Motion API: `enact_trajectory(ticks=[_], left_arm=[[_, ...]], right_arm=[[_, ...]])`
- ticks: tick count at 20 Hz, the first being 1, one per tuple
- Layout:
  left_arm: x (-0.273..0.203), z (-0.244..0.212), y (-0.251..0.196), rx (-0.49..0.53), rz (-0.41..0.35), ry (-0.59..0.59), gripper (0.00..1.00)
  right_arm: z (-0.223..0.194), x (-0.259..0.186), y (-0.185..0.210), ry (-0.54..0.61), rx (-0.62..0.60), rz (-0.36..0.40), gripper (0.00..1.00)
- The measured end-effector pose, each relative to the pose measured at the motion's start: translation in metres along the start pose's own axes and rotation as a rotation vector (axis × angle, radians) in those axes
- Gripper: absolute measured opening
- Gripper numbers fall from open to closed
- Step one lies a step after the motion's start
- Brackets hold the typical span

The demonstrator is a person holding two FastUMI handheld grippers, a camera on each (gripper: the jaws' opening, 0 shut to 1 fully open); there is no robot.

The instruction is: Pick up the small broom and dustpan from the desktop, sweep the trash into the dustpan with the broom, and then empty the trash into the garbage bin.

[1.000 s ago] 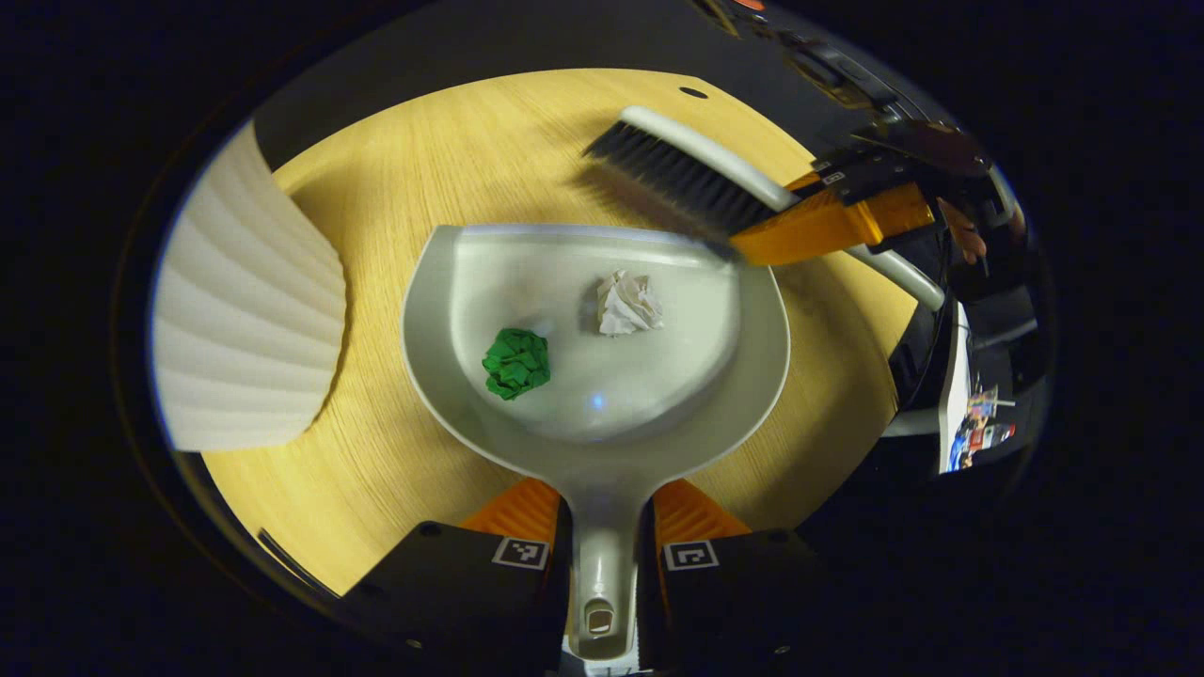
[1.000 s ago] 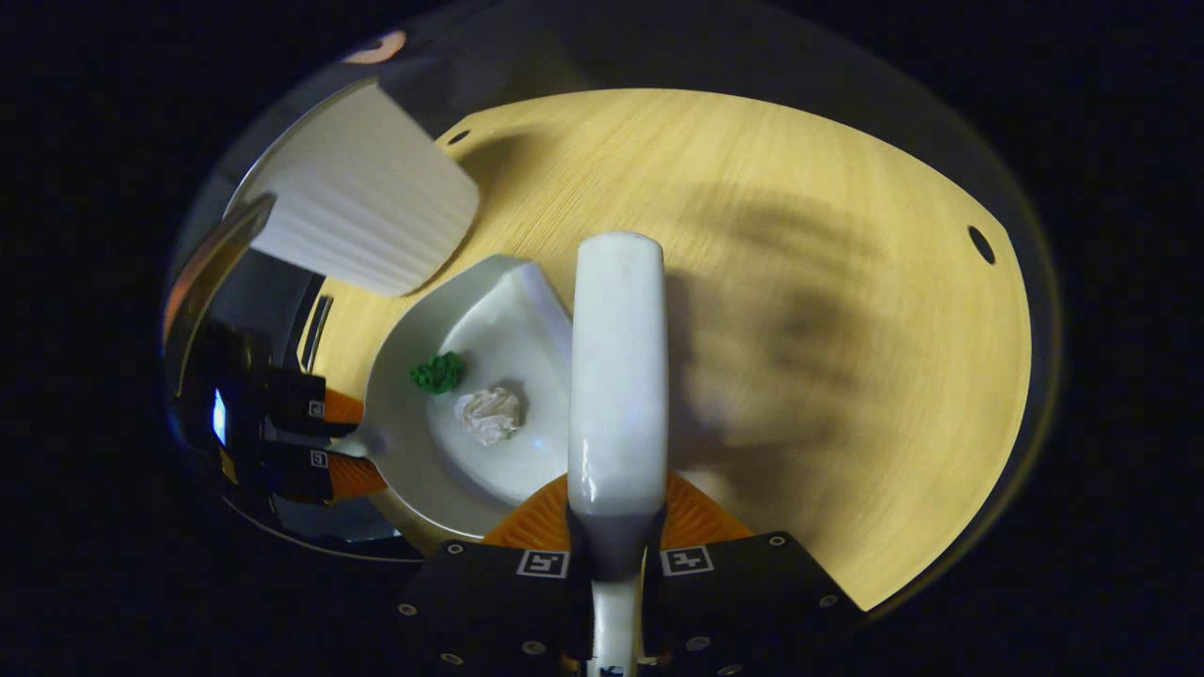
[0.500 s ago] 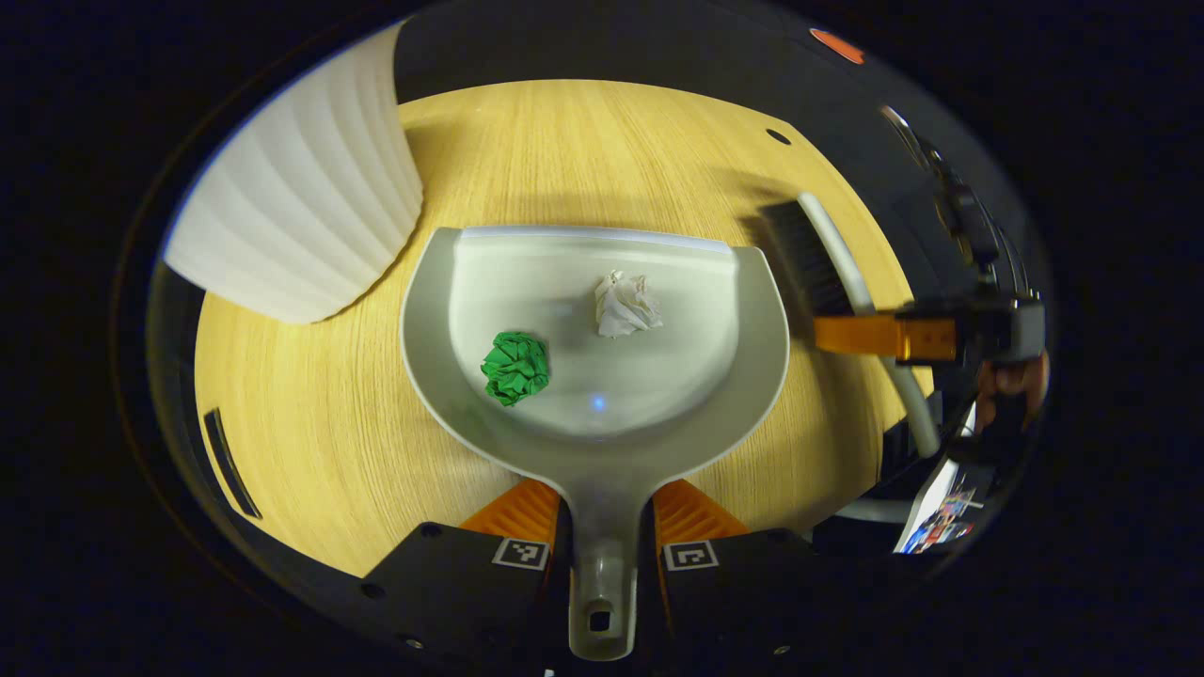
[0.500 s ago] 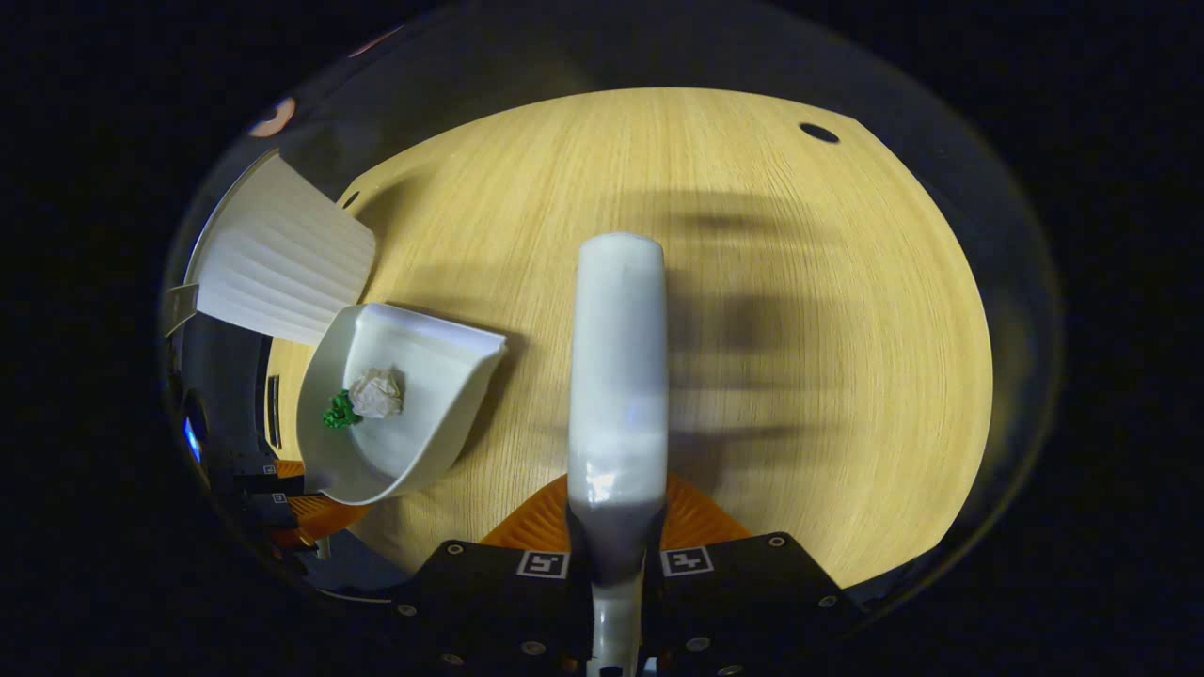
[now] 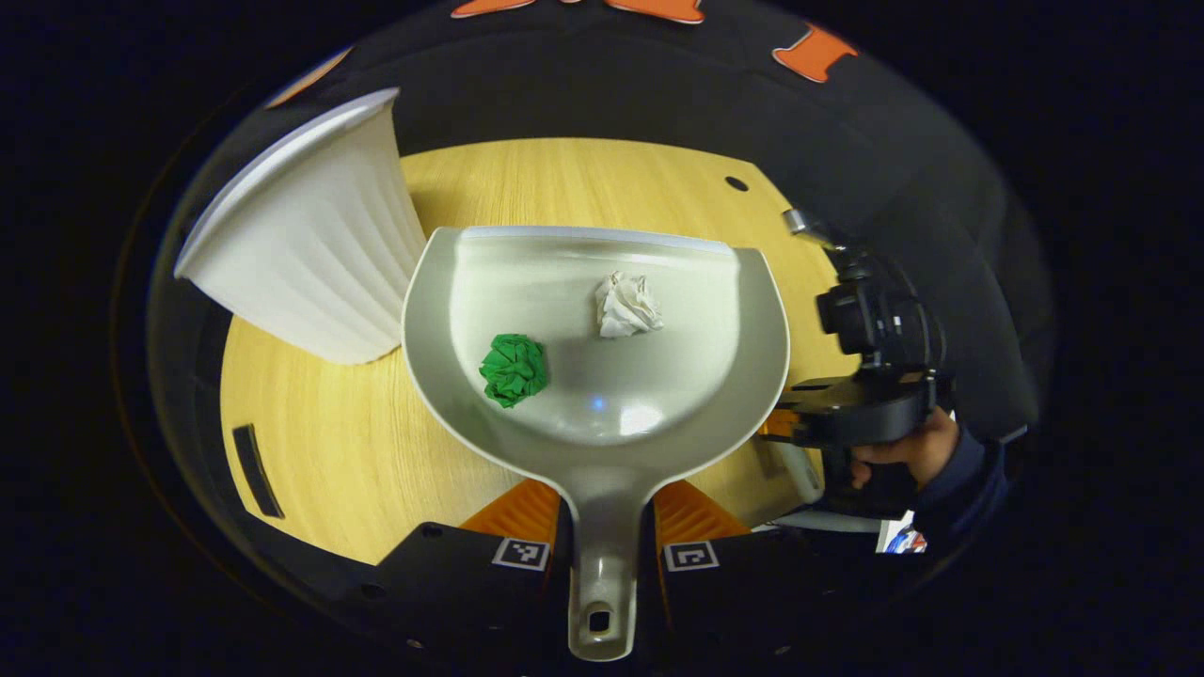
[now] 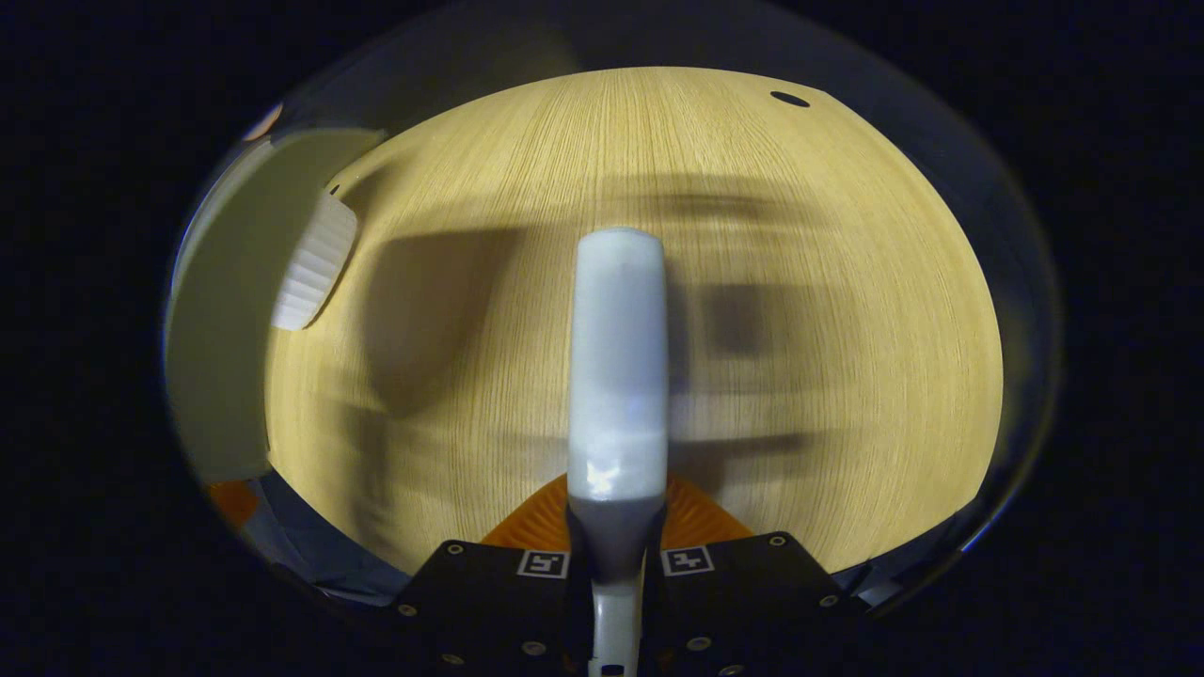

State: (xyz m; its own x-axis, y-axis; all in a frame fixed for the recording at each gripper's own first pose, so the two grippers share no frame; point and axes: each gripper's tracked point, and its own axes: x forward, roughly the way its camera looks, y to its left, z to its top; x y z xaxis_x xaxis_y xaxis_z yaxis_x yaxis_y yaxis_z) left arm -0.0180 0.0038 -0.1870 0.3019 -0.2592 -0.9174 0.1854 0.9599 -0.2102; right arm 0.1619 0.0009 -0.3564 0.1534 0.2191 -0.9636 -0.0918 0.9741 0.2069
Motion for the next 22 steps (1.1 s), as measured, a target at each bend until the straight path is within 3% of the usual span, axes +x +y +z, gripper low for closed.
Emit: enact_trajectory(ticks=[3,7,10,15,17,19,22], left_arm=[[-0.041,0.021,-0.008,0.048,-0.025,-0.028,0.30],[-0.107,0.068,0.015,-0.016,-0.009,-0.152,0.30],[-0.142,0.101,0.064,-0.066,0.110,-0.214,0.30],[-0.134,0.087,0.140,-0.107,0.319,-0.113,0.30],[-0.117,0.084,0.130,-0.143,0.344,-0.091,0.30],[-0.107,0.080,0.145,-0.118,0.385,-0.061,0.30],[-0.109,0.084,0.164,0.003,0.518,0.017,0.30]], right_arm=[[-0.002,-0.001,0.001,-0.001,-0.009,0.013,0.21],[0.003,0.001,-0.002,0.001,-0.011,0.030,0.21],[0.005,0.002,-0.004,0.002,-0.022,0.037,0.21],[0.008,0.002,-0.007,0.003,-0.018,0.046,0.21],[0.014,0.003,-0.009,0.002,-0.012,0.044,0.21],[0.023,0.005,-0.012,0.002,-0.014,0.039,0.21],[0.040,0.010,-0.017,0.002,-0.008,0.038,0.21]])
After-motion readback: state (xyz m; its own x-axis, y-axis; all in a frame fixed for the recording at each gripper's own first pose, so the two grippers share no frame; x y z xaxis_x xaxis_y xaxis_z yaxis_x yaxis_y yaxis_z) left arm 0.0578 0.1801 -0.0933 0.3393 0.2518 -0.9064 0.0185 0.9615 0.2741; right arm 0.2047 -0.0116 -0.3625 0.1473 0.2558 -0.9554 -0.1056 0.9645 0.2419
